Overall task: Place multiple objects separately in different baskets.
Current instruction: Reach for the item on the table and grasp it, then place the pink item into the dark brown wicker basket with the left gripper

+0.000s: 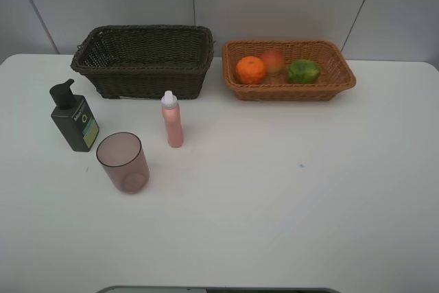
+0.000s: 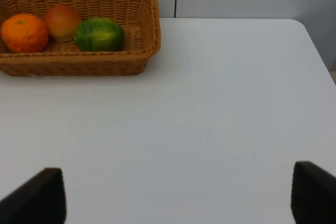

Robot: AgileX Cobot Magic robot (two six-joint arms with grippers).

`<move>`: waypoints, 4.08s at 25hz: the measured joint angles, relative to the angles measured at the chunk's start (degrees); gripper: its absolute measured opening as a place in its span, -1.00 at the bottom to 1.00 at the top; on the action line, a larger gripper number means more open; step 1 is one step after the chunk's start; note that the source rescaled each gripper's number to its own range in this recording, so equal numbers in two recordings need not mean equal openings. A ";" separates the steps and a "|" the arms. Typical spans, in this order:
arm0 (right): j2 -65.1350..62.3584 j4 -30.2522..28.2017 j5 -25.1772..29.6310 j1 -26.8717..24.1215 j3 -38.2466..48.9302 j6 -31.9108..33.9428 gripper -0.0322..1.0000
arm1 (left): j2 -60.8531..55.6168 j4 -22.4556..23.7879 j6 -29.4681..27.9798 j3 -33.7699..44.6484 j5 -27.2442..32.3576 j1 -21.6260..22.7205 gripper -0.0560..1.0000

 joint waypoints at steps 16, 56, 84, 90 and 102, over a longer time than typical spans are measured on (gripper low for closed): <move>0.00 0.00 0.00 0.00 0.00 0.00 0.49 | 38.62 1.95 -0.77 -12.68 -8.00 0.00 0.96; 0.00 0.00 0.00 0.00 0.00 0.00 0.49 | 101.42 1.02 -4.54 -37.65 -10.98 -5.50 0.96; 0.00 0.00 0.00 0.00 0.00 0.00 0.49 | 107.01 -2.23 -1.79 -34.86 -18.05 -5.50 0.55; 0.00 0.00 0.00 0.00 0.00 0.00 0.49 | 107.01 -2.42 -1.64 -34.86 -17.82 -5.50 0.00; 0.00 0.00 0.00 0.00 0.00 0.00 0.49 | 107.01 -2.42 -2.41 -34.86 -17.65 -5.50 0.00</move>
